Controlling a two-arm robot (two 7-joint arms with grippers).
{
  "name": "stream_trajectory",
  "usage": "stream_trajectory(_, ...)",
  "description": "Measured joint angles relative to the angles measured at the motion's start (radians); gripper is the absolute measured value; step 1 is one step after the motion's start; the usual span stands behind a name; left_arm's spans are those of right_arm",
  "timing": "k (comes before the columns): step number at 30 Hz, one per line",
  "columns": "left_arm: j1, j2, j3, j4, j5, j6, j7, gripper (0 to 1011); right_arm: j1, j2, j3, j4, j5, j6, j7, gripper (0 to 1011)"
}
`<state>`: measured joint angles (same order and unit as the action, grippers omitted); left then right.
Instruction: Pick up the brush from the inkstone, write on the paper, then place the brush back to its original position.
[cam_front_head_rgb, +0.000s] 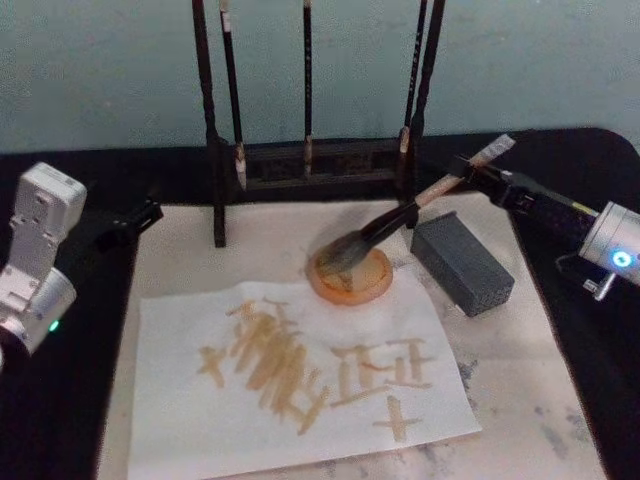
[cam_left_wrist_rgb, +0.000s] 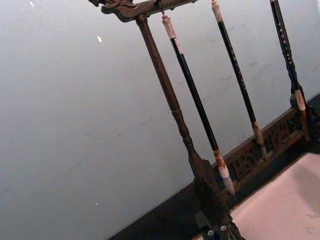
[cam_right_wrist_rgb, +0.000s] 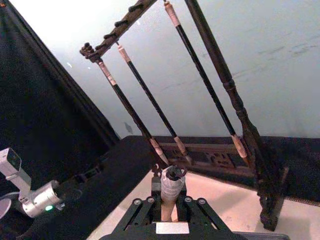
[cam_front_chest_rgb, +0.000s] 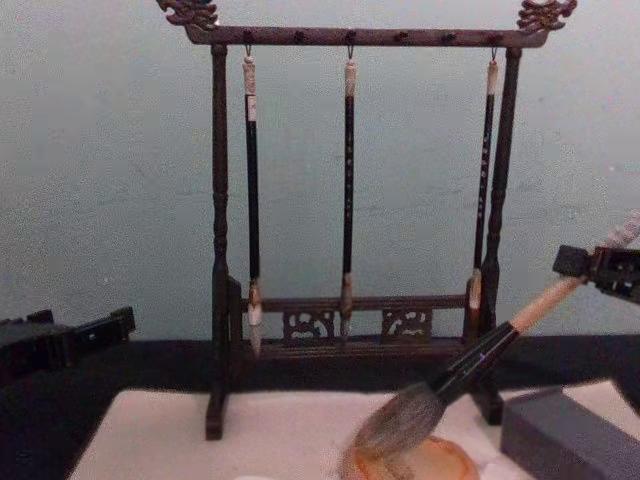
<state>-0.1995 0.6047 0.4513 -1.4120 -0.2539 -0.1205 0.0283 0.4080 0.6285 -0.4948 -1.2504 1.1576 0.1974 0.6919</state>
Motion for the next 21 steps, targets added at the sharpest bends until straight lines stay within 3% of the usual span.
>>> stream_trajectory(6, 0.0, 0.0, 0.0, 0.0, 0.0, 0.0, 0.0, 1002, 0.015, -0.012, -0.004, 0.034, 0.006, 0.007, 0.003, 163)
stream_trajectory(21, 0.0, 0.0, 0.0, 0.0, 0.0, 0.0, 0.0, 1002, 0.082, -0.068, -0.02, 0.208, 0.014, 0.031, 0.056, 163)
